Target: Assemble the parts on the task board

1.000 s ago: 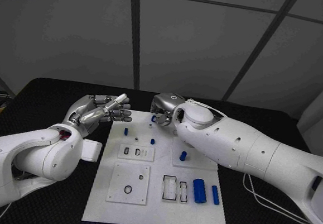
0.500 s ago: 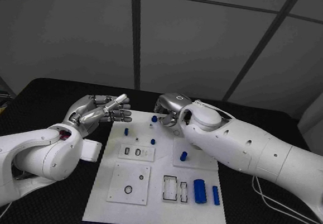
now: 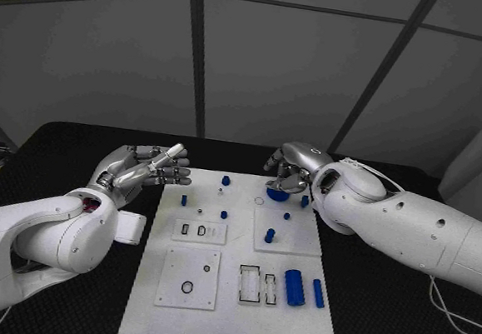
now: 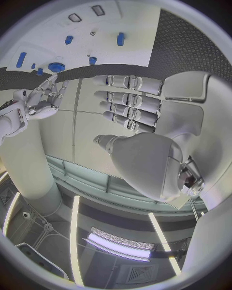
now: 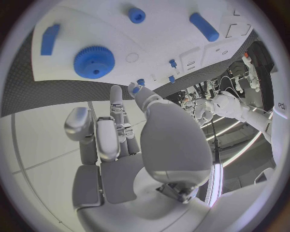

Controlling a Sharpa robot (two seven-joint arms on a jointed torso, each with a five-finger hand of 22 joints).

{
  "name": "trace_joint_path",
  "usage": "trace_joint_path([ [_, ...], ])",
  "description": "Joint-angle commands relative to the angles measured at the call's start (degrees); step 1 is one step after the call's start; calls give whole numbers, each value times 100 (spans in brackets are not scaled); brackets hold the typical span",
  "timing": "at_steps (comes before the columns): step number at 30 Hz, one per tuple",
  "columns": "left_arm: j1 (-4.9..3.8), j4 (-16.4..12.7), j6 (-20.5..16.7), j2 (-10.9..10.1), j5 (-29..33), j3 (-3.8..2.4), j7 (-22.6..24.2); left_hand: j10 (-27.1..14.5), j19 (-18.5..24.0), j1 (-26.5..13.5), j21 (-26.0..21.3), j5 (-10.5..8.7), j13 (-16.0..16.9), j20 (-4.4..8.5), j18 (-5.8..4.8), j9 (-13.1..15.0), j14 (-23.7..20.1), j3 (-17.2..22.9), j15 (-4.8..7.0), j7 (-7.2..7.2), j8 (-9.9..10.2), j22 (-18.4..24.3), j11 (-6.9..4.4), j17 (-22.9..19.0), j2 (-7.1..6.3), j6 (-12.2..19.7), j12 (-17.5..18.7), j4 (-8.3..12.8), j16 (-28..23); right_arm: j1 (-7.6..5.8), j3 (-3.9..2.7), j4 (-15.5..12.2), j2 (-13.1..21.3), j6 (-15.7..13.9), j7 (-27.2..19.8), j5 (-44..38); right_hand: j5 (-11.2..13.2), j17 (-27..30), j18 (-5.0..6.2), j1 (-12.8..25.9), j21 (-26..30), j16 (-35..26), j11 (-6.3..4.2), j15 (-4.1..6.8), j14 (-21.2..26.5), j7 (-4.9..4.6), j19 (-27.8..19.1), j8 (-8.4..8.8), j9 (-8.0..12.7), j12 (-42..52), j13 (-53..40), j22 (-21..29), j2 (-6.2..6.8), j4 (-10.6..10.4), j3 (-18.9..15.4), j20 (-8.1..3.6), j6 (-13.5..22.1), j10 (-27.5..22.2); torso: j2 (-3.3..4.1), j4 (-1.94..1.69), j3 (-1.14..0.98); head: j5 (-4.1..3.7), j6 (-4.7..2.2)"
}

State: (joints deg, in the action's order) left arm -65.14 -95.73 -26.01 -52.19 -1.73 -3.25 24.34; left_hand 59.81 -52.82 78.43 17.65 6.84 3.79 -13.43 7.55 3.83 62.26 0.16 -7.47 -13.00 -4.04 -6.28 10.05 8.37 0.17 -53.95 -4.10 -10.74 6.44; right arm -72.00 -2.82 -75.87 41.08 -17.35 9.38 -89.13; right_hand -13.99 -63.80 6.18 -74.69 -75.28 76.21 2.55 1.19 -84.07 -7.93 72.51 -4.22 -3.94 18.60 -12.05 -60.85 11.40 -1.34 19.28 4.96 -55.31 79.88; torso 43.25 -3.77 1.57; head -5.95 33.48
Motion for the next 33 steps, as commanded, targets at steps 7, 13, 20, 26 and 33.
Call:
trace_joint_path([
  [7,-5,34,94,44,-13,-4,22,-58,-13,13,-23,-31,-6,-17,293,-9,-22,-18,1,8,22,6,2,9,41,-33,15,5,-9,-14,-6,291,77,573,-48,855,-290,-1266,-176,-396,-397,767,82,-1,-355,-54,428,-228,-19,4043,-4296,-723,-279,-590,-1325,35,370,-345,3,-6,-5,-64,-4],
  [13,-2,48,94,48,-13,-4,20,-58,-13,13,-23,-31,-6,-17,293,-9,-22,-18,1,8,22,6,2,9,41,-33,15,5,-9,-13,-5,453,-19,771,-2,890,-285,-1423,-187,-550,-442,852,106,-54,-372,-94,460,-304,-14,4468,-4811,-806,-324,-759,-1472,65,485,-365,10,-3,1,-47,0],
  [20,-1,48,98,51,-13,-4,18,-58,-13,13,-23,-31,-6,-17,293,-9,-22,-18,1,8,22,6,2,9,41,-33,15,5,-9,-12,-5,571,-100,1009,52,899,-308,-1613,-203,-628,-492,946,125,-73,-402,-111,505,-386,-19,4975,-5384,-901,-353,-874,-1554,89,516,-186,8,-7,5,-47,38],
  [26,0,57,96,43,-13,-4,18,-58,-13,13,-23,-31,-6,-17,293,-9,-22,-18,1,8,22,6,2,9,41,-33,15,5,-9,-11,-5,576,-103,1151,75,900,-324,-1700,-210,-639,-516,988,137,-87,-416,-117,524,-425,-18,5161,-5596,-945,-353,-936,-1604,99,531,-127,6,10,5,-39,49],
  [33,0,62,101,49,-13,-4,18,-58,-13,13,-23,-31,-6,-17,293,-9,-22,-18,1,8,22,6,2,9,41,-33,15,5,-9,-11,-4,623,-112,1208,113,901,-331,-1755,-217,-637,-535,1014,144,-93,-425,-123,544,-438,-16,5241,-5688,-983,-365,-972,-1623,105,545,-102,2,-1,2,-44,56],
])
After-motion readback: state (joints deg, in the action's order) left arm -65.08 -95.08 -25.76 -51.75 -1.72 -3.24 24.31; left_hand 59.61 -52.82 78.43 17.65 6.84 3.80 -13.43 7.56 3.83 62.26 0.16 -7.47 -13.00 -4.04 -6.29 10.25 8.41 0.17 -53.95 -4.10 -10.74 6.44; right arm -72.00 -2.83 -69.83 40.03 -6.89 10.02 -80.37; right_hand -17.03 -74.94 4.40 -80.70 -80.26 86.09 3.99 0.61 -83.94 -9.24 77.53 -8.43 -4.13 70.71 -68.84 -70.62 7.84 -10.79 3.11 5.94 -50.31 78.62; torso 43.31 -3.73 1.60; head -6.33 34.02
